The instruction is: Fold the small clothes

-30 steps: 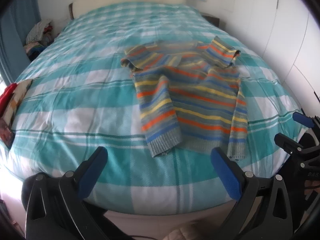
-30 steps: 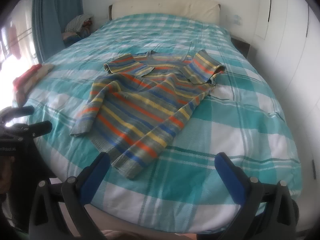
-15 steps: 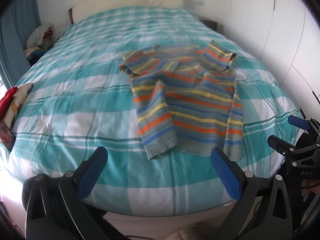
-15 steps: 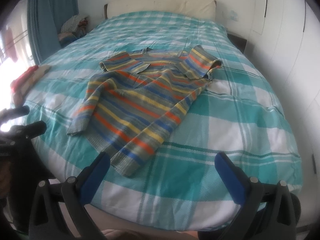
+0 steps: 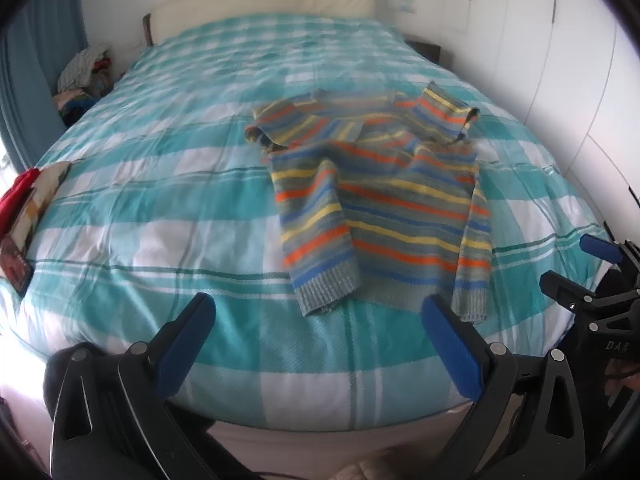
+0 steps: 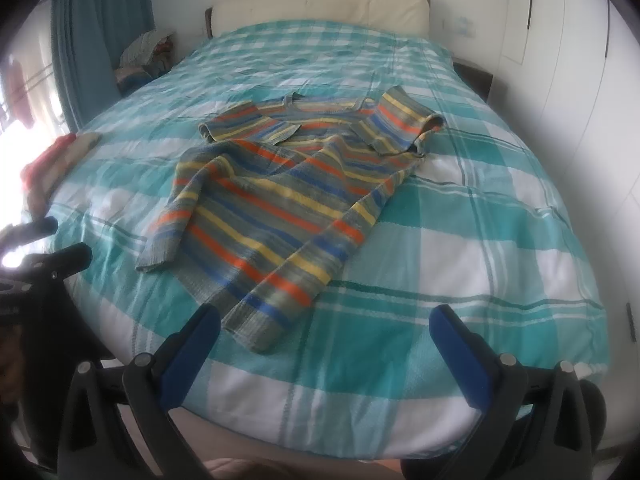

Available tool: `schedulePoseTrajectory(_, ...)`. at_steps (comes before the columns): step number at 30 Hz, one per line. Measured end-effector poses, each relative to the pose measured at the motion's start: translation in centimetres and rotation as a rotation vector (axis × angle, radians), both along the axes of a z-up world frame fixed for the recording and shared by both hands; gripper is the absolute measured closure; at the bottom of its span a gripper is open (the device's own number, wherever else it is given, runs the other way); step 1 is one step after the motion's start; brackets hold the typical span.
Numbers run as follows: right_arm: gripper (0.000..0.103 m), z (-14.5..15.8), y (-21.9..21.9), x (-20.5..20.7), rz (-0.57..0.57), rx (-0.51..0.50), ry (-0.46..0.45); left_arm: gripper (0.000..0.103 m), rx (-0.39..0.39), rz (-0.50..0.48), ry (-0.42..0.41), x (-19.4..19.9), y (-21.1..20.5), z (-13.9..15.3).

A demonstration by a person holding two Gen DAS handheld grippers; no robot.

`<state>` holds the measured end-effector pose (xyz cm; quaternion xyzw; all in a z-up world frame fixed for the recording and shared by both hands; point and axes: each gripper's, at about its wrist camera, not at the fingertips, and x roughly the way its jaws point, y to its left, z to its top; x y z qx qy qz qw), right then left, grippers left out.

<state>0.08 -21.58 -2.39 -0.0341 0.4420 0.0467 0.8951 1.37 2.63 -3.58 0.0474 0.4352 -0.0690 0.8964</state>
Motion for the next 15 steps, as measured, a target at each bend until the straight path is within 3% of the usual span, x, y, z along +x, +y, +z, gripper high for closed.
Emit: schedulePoseTrajectory(15,0.000,-0.25,0.24,0.15,0.003,-0.003,0.007,0.000,0.008,0.004,0.021,0.05,0.35,-0.54)
